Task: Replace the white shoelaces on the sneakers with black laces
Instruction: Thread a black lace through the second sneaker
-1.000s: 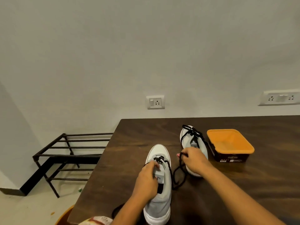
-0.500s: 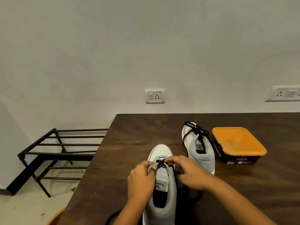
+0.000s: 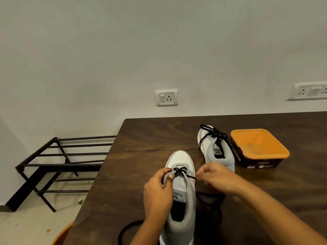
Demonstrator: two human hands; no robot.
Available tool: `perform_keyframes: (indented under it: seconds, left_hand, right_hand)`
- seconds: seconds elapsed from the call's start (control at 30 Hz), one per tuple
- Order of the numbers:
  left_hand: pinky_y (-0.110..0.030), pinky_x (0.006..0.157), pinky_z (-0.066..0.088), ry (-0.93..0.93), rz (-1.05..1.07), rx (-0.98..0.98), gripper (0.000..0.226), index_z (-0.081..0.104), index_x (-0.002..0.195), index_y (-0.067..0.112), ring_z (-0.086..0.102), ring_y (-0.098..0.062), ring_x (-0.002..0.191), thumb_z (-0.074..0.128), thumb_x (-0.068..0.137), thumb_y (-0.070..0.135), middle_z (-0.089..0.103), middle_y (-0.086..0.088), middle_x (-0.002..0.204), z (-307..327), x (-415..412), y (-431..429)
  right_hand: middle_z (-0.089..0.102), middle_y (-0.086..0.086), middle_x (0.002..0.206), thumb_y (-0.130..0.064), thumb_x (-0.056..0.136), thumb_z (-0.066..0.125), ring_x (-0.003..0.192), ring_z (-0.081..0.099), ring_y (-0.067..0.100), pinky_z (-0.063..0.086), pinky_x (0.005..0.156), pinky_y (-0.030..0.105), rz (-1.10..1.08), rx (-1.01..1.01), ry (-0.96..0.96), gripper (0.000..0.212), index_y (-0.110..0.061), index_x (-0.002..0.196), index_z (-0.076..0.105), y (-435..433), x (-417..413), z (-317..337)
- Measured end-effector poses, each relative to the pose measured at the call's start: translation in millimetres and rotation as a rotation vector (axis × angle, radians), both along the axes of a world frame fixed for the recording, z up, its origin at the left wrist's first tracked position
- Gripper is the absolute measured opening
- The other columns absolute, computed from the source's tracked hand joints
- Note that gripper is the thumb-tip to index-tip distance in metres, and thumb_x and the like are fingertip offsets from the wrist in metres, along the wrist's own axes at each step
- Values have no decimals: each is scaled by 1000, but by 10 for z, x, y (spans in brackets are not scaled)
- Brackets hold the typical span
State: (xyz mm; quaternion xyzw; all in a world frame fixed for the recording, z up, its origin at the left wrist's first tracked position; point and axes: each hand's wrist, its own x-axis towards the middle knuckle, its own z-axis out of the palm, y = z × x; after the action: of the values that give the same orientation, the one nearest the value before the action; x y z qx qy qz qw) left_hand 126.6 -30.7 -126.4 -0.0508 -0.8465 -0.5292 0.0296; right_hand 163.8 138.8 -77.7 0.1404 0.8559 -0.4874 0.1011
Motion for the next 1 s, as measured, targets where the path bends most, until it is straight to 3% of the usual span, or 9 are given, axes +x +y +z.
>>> perform_keyframes:
  seconds: [0.17, 0.33, 0.43, 0.57, 0.63, 0.7, 0.8, 0.9, 1.0]
  left_hand:
    - [-21, 90, 43, 218, -67, -69, 34, 60, 113, 41, 54, -3, 106, 60, 90, 16, 54, 29, 101, 84, 64, 9]
    - [-9, 84, 42, 184, -584, 56, 35, 58, 111, 43, 58, 6, 97, 60, 88, 17, 64, 25, 100, 414, 117, 159]
    - [-14, 71, 44, 171, -553, 132, 16, 67, 93, 19, 61, 0, 75, 57, 92, 8, 67, 15, 82, 467, 244, 199]
    - [-18, 73, 52, 23, -526, 526, 9, 62, 94, 0, 69, -8, 85, 53, 92, -1, 72, -5, 86, 613, 256, 95]
    - [-22, 79, 52, 6, -614, 596, 10, 64, 94, 3, 69, -14, 88, 58, 89, 8, 72, -5, 86, 677, 266, 52]
    - [-24, 85, 50, -115, -860, 577, 13, 71, 90, 16, 67, -14, 91, 61, 82, 16, 73, -1, 88, 669, 302, 46]
    - [-22, 95, 46, -269, -1164, 171, 24, 72, 106, 11, 63, -8, 99, 60, 85, 12, 71, 3, 103, 509, 411, 107]
    - [-14, 103, 36, -76, -1029, -298, 36, 59, 128, 12, 54, -6, 117, 58, 92, 11, 60, 1, 127, 343, 435, 236]
    - [-16, 97, 41, 36, -787, -30, 32, 66, 115, 24, 57, -3, 109, 56, 91, 5, 65, 10, 115, 417, 432, 312]
  right_hand:
    - [62, -1, 64, -11, 96, 53, 40, 34, 5, 24, 40, 17, 15, -84, 80, 10, -9, 93, 63, 196, 180, 477]
    - [66, -1, 84, -2, 93, 56, 56, 60, -7, 43, 52, 7, 165, -215, 253, 22, -8, 114, 58, -22, 279, 701]
    - [68, -4, 83, -6, 88, 63, 83, 66, 4, 49, 78, 17, 129, 122, 404, 27, -28, 105, 60, 160, 234, 712]
    - [64, -5, 93, 3, 90, 47, 91, 58, 13, 43, 70, 17, -53, 523, 373, 36, -32, 92, 57, 589, 211, 539]
    - [63, 4, 105, -18, 98, 42, 97, 57, 25, 44, 72, 33, -190, 708, 268, 19, -28, 90, 56, 709, 218, 463]
    - [59, 10, 110, -47, 100, 28, 104, 55, 34, 41, 74, 38, -336, 877, 54, 40, -21, 99, 58, 785, 226, 430]
    - [62, 13, 89, -59, 97, 23, 86, 59, 31, 41, 72, 35, -474, 589, -78, 61, -14, 101, 64, 853, 206, 426]
    - [58, 7, 71, -43, 100, 40, 59, 51, 16, 40, 53, 25, -476, -19, 115, 43, -12, 85, 65, 764, 206, 440]
    - [65, 6, 86, -8, 98, 47, 70, 59, 11, 51, 60, 20, -292, -338, 311, 23, -13, 91, 68, 542, 214, 517]
